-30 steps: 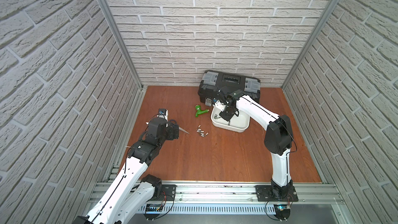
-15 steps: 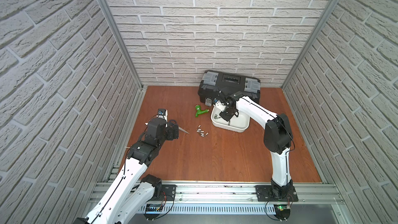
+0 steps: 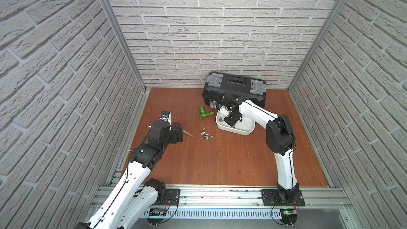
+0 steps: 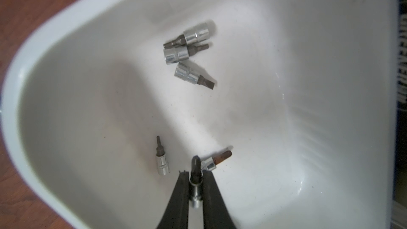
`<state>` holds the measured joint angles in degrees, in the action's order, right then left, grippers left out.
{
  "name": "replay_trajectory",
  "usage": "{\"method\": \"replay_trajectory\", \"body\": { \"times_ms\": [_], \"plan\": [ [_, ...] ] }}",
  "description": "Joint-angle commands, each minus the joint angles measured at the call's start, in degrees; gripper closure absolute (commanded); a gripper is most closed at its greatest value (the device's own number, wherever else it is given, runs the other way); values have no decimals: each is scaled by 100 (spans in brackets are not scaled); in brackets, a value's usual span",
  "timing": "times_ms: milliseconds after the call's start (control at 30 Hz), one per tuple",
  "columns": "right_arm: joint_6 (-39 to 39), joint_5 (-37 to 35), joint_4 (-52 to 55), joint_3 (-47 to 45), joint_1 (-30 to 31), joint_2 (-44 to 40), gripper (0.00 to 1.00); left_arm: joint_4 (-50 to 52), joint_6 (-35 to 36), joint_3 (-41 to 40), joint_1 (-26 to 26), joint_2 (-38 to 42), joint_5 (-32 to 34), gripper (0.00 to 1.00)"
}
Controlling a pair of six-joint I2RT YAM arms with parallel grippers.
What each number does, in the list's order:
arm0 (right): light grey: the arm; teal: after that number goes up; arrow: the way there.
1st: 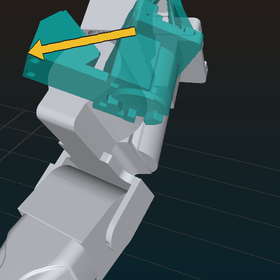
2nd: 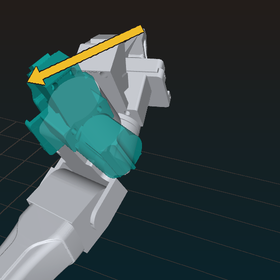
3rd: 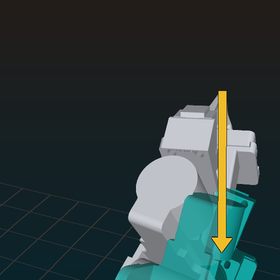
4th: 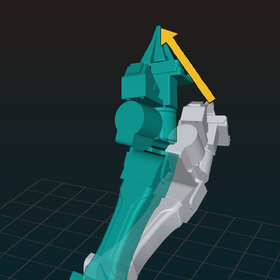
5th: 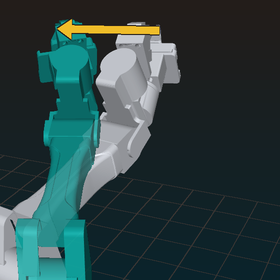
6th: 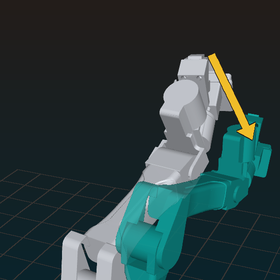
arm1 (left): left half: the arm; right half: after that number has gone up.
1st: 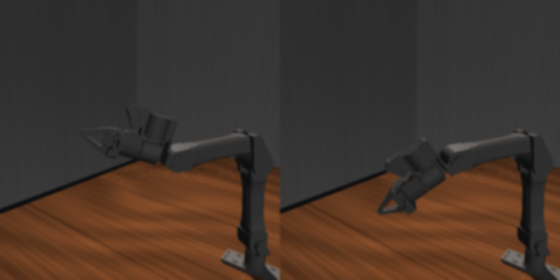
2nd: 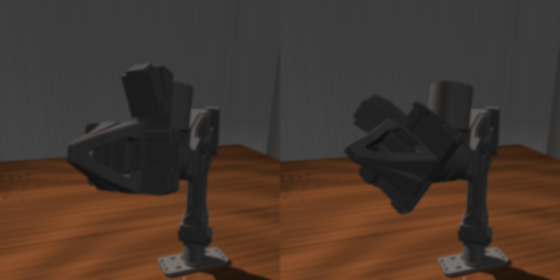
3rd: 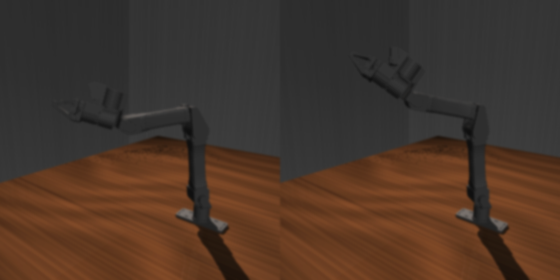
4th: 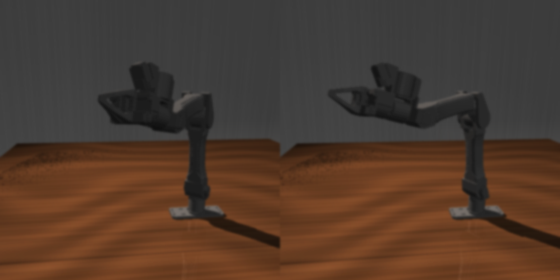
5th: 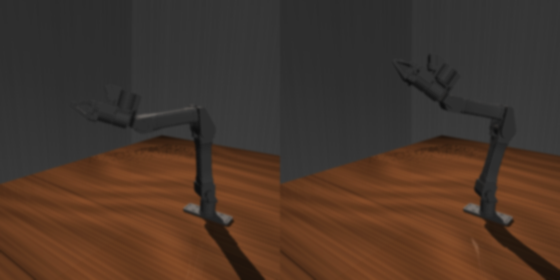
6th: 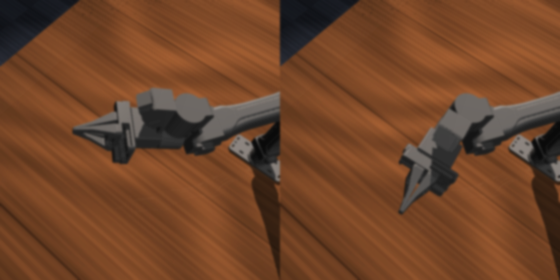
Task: Put the bit on the desktop into the storage box
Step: Place the screwdriver bit in the storage box.
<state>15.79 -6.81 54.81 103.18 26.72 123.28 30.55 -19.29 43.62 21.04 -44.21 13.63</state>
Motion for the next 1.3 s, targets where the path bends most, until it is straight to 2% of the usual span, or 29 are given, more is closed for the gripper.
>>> {"method": "replay_trajectory", "body": {
  "times_ms": [0,267,600,800,1267],
  "plan": [
    [-80,6,-114,-77,-22,-62,88,-13,-39,33,-30,52,-18,2],
    [-94,-20,-205,-129,-22,-322,66,-13,-48,22,-32,64,-3,2],
    [-154,24,-135,-157,39,-863,60,-29,-64,-10,-30,62,-22,2],
    [-251,102,31,-54,251,-1250,53,-40,-99,-47,-34,63,-35,2],
    [-720,232,159,177,1248,-1618,16,-40,-168,-108,-32,61,-11,2]
  ]
}}
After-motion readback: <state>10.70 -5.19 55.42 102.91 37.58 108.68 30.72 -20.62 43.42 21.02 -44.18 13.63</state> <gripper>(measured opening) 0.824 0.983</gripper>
